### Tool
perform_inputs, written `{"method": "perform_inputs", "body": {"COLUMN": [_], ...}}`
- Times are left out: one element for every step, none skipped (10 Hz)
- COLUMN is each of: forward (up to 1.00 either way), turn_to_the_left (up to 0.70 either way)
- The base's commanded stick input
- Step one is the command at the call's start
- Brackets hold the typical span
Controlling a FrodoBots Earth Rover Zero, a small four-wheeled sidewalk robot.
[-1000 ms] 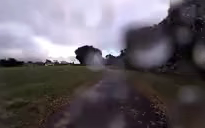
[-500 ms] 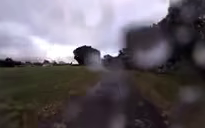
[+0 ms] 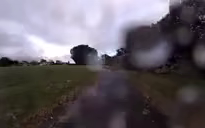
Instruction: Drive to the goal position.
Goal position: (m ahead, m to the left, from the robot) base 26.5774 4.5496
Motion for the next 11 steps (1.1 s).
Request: {"method": "perform_inputs", "body": {"forward": [0.70,0.70,0.70,0.70,0.70,0.70,0.70,0.70,0.70,0.70,0.70], "turn_to_the_left": [-0.09,-0.04,-0.02,-0.01,0.00,0.00,0.00,0.00,0.00,0.00,0.00]}}
